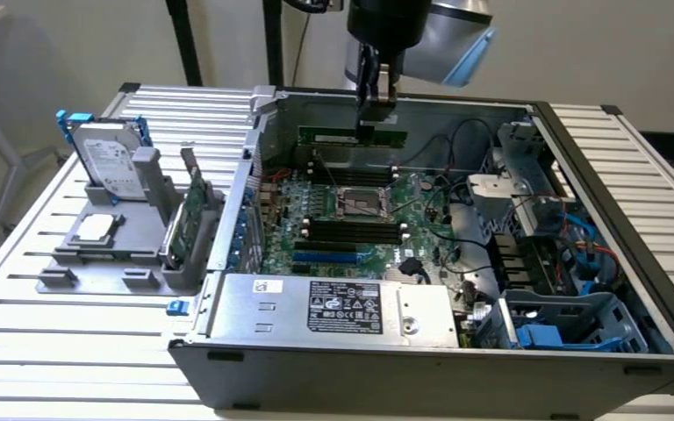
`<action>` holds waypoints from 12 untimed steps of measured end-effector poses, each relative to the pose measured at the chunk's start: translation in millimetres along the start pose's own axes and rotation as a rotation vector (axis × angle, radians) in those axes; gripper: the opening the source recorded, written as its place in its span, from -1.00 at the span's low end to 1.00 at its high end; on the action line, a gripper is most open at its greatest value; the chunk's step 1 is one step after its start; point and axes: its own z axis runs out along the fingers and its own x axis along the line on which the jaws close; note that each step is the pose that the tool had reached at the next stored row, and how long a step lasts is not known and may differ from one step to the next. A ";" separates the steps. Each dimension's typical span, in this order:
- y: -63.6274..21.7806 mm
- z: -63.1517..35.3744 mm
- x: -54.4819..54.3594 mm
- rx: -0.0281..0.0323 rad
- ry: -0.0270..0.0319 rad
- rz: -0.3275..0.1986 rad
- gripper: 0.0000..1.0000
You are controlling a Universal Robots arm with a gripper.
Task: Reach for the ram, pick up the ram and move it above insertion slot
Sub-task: 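Pick up the ram and move it above insertion slot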
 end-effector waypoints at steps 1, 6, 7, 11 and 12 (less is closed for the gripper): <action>-0.8 0.8 -0.6 0.0000 -0.0001 0.001 -0.74; -4.7 2.4 -4.8 0.0002 -0.0002 0.005 -0.74; -5.3 2.4 -5.0 0.0002 -0.0002 0.006 -0.74; -10.9 2.2 -4.9 0.0003 -0.0005 0.008 -0.74; -12.3 2.1 -4.8 0.0004 -0.0005 0.009 -0.74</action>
